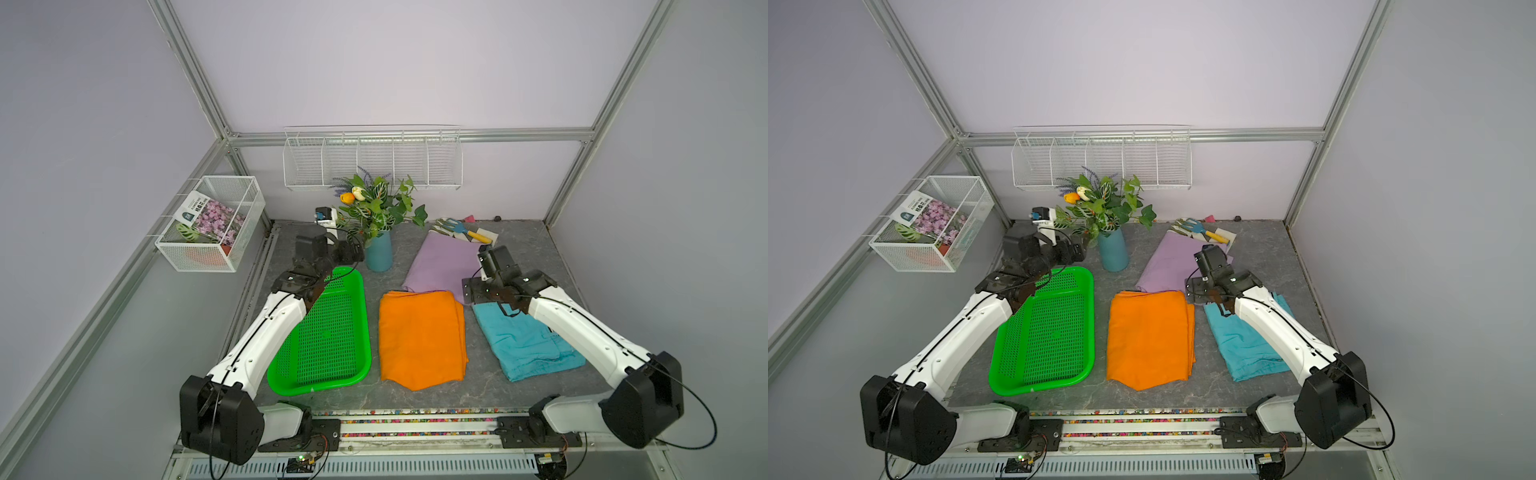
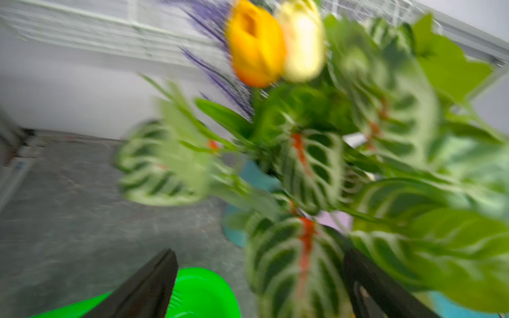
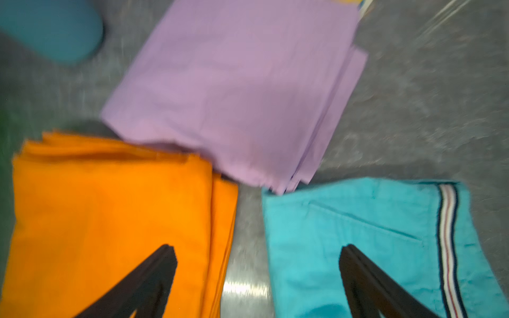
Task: Put the folded long pants in the basket
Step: Pick up the long pant at the center of the board.
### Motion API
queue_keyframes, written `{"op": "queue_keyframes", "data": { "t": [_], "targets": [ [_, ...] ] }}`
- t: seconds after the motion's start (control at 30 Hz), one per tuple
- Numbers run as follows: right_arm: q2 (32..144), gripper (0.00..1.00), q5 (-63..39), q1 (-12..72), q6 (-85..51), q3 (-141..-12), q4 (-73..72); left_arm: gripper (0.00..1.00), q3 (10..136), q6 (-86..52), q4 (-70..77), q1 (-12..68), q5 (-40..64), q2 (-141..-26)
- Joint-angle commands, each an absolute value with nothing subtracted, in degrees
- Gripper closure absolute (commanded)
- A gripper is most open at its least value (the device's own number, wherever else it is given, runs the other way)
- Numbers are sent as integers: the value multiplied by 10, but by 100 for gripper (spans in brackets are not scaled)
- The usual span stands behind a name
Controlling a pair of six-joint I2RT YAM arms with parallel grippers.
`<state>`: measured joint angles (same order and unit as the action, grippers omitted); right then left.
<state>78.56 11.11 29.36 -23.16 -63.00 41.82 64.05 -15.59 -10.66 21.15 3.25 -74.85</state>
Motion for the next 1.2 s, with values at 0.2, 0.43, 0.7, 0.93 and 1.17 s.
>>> {"op": "queue_keyframes", "data": {
  "t": [0.2,0.43,0.7,0.93,1.17],
  "targets": [
    [849,2,21,397,-379,-524,363,1,605,-264,-149,264,31,-723],
    [880,2,33,398,-398,-491,305,2,546,-278,-162,265,10,-657],
    [940,14,53,398,-411,-498,310,1,510,-302,-164,265,19,-624],
    [983,44,53,397,-422,-514,331,1,520,-315,-168,265,32,-638],
    [995,100,33,368,-419,-503,328,1,534,-334,-168,265,61,-655]
  ]
}}
